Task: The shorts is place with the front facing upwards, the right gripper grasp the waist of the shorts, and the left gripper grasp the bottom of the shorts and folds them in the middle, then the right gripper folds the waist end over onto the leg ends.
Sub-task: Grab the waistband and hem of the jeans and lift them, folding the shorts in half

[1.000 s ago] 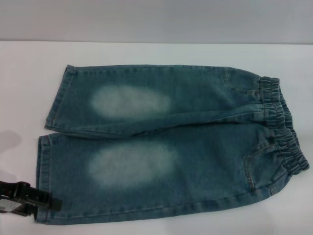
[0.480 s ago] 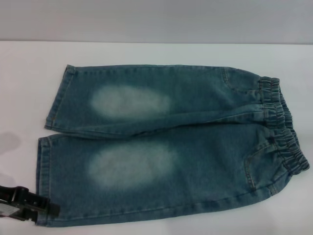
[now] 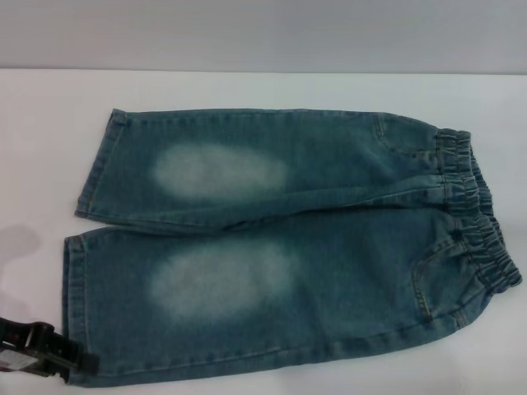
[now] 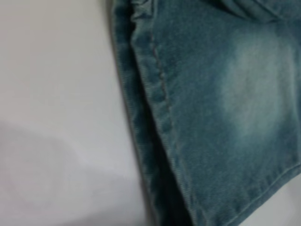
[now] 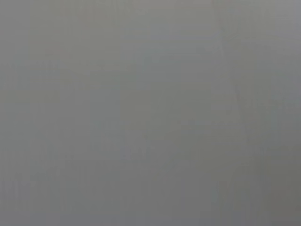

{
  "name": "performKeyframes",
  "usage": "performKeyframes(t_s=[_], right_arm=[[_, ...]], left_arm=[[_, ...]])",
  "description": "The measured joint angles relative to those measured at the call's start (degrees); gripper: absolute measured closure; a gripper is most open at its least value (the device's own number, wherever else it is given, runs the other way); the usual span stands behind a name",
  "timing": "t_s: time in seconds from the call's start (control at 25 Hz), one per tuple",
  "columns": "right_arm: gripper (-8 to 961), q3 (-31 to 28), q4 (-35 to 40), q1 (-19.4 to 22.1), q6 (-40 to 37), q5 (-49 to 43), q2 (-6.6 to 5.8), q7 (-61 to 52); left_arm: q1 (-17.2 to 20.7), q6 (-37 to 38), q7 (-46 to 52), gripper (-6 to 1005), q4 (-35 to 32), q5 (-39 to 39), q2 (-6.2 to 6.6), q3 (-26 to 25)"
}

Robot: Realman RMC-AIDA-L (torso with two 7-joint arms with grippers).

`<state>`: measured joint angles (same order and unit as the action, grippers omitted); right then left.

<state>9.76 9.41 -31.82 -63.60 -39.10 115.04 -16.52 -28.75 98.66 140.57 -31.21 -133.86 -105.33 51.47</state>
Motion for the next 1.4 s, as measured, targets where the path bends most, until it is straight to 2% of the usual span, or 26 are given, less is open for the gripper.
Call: performKeyframes(t_s=[0.04,0.2,0.44,0.48,0.76,0.84,1.0,1.08,1.16,1.28,1.32,1.36,1.4], right_arm=[[517,0.00,0.00,0.00,0.00,0.07,0.00,0.00],[517,0.00,0.00,0.01,-0.02,0.24,0.00,0.00],[517,-0.13,0.07,0.07,-0.01,0.26,0.00,-0.02],[517,-0.15,0.08,0.08,0.02,0.26,0.00,-0.03],[517,1.05,0.85,0.30,0.17,-0.12,-0.19,-4.92],[517,3.86,2.80,1.12,0.20,-0.63,-0.25,-11.57],[517,11.33,11.87,4.45,0.30,-7.95,-0.64,-34.45],[517,13.55,15.35,5.21,0.29,-13.70,-1.97,-44.48],[517,16.04,17.93,5.34,-0.09,-21.54,-4.54,-57.07],[517,20.05,21.07,4.32,-3.32,-35.94,-9.63,-76.32],[517,21.66,22.77,2.54,-7.62,-44.93,-12.77,-85.26],[517,21.94,23.80,1.40,-10.06,-49.95,-13.84,-88.30],[517,21.94,23.80,1.40,-10.06,-49.95,-13.84,-88.30]], left_arm=[[-0.20,-0.21,0.18,375,-0.07,-1.02,-0.15,-0.14],[-0.55,-0.36,0.67,568,-0.22,-2.57,-0.21,-0.16],[-0.81,-0.40,1.26,803,-0.29,-3.27,-0.23,-0.56],[-0.93,-0.44,1.59,955,-0.46,-3.27,-0.27,-0.58],[-2.57,-0.95,1.83,953,-0.63,-2.87,-0.74,-1.56],[-3.42,-1.26,1.72,953,-0.70,-2.84,-1.09,-3.34],[-5.12,-2.31,1.55,951,-0.75,-2.72,-2.31,-8.93],[-5.83,-3.64,1.47,951,-0.77,-2.70,-2.90,-10.48],[-6.42,-5.26,1.46,950,-0.78,-2.72,-3.27,-10.74],[-7.14,-8.17,1.33,950,-0.83,-3.00,-4.00,-10.35],[-7.30,-8.84,1.19,949,-0.94,-3.01,-4.23,-10.31],[-7.52,-9.66,1.00,949,-1.13,-3.02,-4.54,-10.28],[-7.71,-10.47,0.82,949,-1.33,-3.03,-4.80,-10.29]])
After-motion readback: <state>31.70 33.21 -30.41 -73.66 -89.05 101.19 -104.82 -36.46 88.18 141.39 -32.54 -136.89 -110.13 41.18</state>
